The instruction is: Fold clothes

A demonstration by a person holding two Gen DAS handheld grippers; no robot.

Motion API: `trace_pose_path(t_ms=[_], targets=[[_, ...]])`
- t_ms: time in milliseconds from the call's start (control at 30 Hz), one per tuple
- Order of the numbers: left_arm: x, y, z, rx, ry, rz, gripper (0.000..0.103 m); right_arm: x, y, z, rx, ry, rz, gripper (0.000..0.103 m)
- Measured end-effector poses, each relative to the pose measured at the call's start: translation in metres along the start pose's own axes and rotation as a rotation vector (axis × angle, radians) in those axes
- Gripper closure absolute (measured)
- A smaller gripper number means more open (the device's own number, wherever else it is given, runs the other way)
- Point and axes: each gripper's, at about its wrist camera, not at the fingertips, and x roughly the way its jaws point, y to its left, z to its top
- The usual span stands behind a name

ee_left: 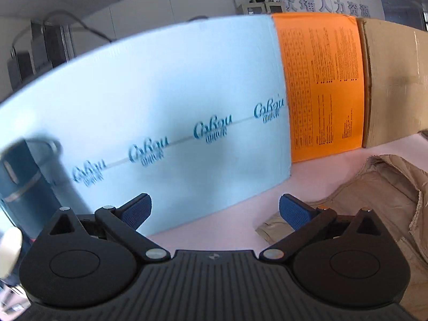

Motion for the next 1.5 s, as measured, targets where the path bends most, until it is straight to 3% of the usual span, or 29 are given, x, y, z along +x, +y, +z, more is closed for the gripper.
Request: trace_pose_path(t_ms=[100, 267, 600, 767, 833, 1033, 1100, 1200, 1367, 1433, 1467, 1500], targets=[[0.041, 0.013, -0.012, -0.143, 0.085, -0.116, 0.0, 0.037, -0.028, -0.01, 0.097, 0.056, 0.082, 0.002], [0.083, 0.022, -0.031, -0.274, 0.138, -0.206, 0.0, 0.075, -0.054, -0.022, 0.178, 0.099, 0.161, 0.002], [0.121, 0.018, -0.041, -0.29, 0.124, -0.252, 0.0, 0.123, -0.069, -0.031, 0.215, 0.167, 0.215, 0.002], [0.129, 0.012, -0.039, -0.262, 0.125, -0.284, 0.0, 0.133, -0.073, -0.038, 0.217, 0.136, 0.257, 0.002], [0.128, 0.014, -0.04, -0.273, 0.112, -0.322, 0.0, 0.135, -0.076, -0.04, 0.231, 0.121, 0.275, 0.002], [0.129, 0.042, -0.05, -0.442, 0.076, -0.497, 0.001, 0.133, -0.086, -0.043, 0.29, 0.088, 0.328, 0.002], [0.128, 0.037, -0.05, -0.421, 0.081, -0.519, 0.002, 0.132, -0.085, -0.043, 0.284, 0.085, 0.356, 0.002], [0.125, 0.02, -0.046, -0.322, 0.096, -0.47, 0.002, 0.133, -0.086, -0.042, 0.288, 0.091, 0.396, 0.002], [0.122, 0.015, -0.045, -0.29, 0.096, -0.46, 0.014, 0.135, -0.083, -0.04, 0.273, 0.11, 0.396, 0.002], [0.121, 0.01, -0.044, -0.261, 0.096, -0.446, 0.031, 0.134, -0.08, -0.039, 0.26, 0.112, 0.386, 0.003], [0.12, 0.007, -0.044, -0.24, 0.097, -0.444, 0.036, 0.134, -0.08, -0.038, 0.258, 0.113, 0.378, 0.008], [0.12, 0.003, -0.043, -0.217, 0.098, -0.446, 0.046, 0.134, -0.08, -0.038, 0.26, 0.115, 0.37, 0.02]])
